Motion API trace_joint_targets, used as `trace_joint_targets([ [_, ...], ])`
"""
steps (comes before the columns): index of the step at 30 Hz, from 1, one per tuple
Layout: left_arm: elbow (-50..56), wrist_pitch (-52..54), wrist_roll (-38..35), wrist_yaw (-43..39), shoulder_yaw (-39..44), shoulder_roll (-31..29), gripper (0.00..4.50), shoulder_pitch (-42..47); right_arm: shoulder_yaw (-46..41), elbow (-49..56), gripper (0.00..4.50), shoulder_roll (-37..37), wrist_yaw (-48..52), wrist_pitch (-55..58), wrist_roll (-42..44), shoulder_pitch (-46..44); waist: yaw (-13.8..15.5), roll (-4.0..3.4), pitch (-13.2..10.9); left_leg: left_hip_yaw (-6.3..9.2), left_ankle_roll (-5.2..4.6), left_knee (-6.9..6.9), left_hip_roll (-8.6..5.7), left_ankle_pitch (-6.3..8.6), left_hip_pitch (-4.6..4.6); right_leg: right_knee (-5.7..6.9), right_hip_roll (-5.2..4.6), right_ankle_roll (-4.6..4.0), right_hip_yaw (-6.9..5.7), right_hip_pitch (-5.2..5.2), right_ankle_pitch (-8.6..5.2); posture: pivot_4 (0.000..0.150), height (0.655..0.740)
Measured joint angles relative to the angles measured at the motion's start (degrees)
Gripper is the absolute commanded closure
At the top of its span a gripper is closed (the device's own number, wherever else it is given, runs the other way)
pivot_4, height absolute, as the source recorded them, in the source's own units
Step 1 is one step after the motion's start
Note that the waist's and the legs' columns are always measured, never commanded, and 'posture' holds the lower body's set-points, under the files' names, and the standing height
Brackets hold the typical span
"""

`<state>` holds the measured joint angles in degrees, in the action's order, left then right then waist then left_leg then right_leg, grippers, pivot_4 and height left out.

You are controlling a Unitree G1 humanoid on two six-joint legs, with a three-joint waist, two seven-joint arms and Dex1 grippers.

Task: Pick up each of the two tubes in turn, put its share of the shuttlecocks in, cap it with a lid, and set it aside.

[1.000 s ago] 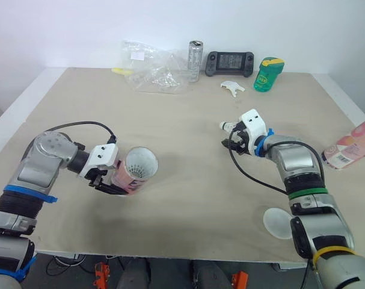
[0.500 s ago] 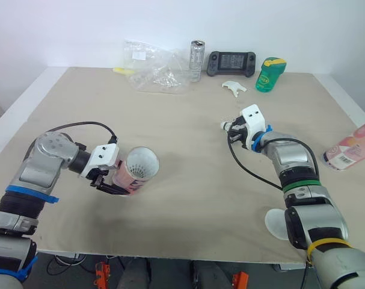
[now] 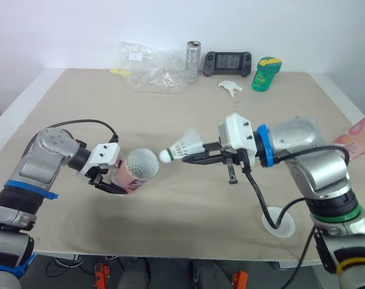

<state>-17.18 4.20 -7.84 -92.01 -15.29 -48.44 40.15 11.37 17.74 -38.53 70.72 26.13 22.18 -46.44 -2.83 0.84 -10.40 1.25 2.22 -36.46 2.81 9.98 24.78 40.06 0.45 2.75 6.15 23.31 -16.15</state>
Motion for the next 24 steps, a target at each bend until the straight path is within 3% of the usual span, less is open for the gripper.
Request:
trace_joint_targets([
  [3, -0.99, -0.63, -0.06, -0.15, -1.18, -0.07, 1.33, 1.27, 2.14, -0.83, 4.38, 1.07, 0.45, 0.01, -0.75, -2.92, 0.01, 0.09, -0.04, -0.09, 0.08, -0.01, 0.03, -0.08, 0.0, -0.01, -0.01, -0.04, 0.05, 0.04, 0.08, 0.15, 0.7213],
  [7, -1.93, -1.06, -0.56, -0.56, -2.75, -0.2, 1.33, 2.66, 10.37, -4.6, 4.38, 1.46, 2.2, -2.39, -7.92, -7.76, 0.21, 0.09, -0.04, -0.08, 0.07, 0.01, 0.07, -0.08, 0.06, 0.0, 0.03, -0.07, 0.02, 0.12, 0.04, 0.15, 0.7213],
  [9, -2.09, -1.24, -1.2, -0.58, -2.89, -0.35, 1.33, 2.65, 12.21, -5.82, 3.8, 1.95, 2.75, -3.49, -9.69, -8.08, 0.32, 0.09, -0.04, -0.05, 0.07, 0.01, 0.08, -0.08, 0.18, 0.01, 0.04, 0.05, -0.01, 0.18, 0.07, 0.15, 0.7213],
  [10, -2.08, -1.23, -1.3, -0.59, -2.97, -0.46, 1.33, 2.68, 13.03, -6.69, 3.8, 2.57, 2.72, -3.59, -10.56, -8.69, 0.3, 0.09, -0.04, -0.07, 0.07, 0.02, 0.08, -0.08, 0.2, 0.01, 0.04, 0.13, 0.0, 0.21, 0.12, 0.15, 0.7213],
  [14, -2.41, -1.19, -1.43, -0.59, -3.05, -0.57, 1.33, 2.78, 14.92, -9.7, 2.17, 6.01, 3.95, -2.64, -11.91, -12.97, 0.27, 0.08, -0.05, -0.01, 0.07, 0.02, 0.12, -0.08, 0.23, 0.03, 0.1, 0.11, -0.05, 0.24, 0.14, 0.15, 0.7213],
  [19, -2.74, -1.21, -1.4, -0.59, -3.09, -0.23, 1.33, 3.01, 13.33, -8.15, 0.25, 7.84, 8.65, 1.31, -4.96, -14.75, 0.39, 0.1, -0.04, 0.09, 0.07, -0.01, 0.12, -0.08, 0.26, 0.02, 0.07, 0.11, -0.15, 0.17, 0.14, 0.15, 0.7213],
  [24, -3.03, -1.22, -1.39, -0.59, -3.05, -0.24, 1.33, 3.01, 8.44, -8.09, 0.12, 5.8, 9.81, 3.15, -0.64, -14.67, 0.38, 0.1, -0.04, 0.15, 0.07, -0.01, 0.13, -0.08, 0.24, 0.02, 0.09, 0.07, -0.21, 0.17, 0.15, 0.15, 0.7213],
])
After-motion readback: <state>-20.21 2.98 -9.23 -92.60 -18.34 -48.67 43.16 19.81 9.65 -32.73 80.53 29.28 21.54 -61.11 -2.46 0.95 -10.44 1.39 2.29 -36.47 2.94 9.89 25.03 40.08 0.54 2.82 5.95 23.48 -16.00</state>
